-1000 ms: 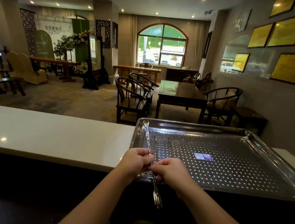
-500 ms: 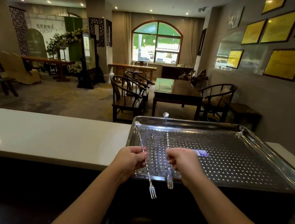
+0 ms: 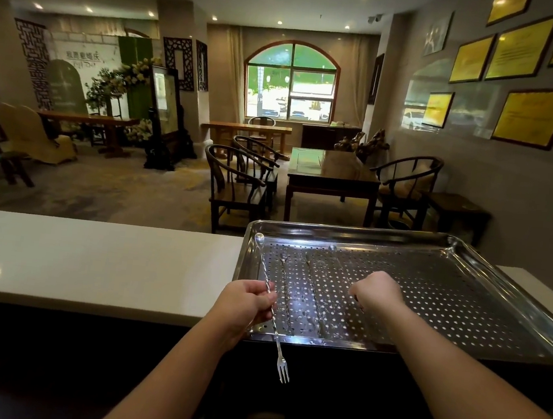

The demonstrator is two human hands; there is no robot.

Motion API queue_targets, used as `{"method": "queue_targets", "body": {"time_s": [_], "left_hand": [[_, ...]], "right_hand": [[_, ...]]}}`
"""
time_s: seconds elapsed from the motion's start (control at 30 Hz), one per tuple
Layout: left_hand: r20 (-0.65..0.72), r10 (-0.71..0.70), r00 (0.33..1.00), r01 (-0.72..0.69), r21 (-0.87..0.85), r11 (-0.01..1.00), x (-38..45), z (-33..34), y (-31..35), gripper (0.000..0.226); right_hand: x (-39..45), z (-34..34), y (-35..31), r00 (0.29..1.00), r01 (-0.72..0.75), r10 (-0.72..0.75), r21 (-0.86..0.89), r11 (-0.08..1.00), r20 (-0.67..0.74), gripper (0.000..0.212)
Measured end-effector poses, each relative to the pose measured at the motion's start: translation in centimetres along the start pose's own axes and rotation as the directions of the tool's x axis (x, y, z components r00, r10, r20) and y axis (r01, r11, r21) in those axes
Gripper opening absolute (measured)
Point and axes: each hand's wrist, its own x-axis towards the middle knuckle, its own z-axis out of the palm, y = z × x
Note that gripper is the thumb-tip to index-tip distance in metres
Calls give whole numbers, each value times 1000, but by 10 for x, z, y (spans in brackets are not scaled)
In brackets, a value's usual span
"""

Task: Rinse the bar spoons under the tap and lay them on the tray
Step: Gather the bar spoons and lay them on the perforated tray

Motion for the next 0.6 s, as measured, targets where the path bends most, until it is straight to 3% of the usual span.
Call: {"method": "queue_targets", "body": {"time_s": [0.23,0.6], "left_hand": [[-9,12,1000,-12,5,1000,0,-1,-1,12],[11,9,1000,-9,29,1000,-1,1,0,9]], "right_hand": [[6,13,1,1000,-29,30,-119,992,10,13],[3,27,3,991,100,-128,-389,916,-47,27]]}}
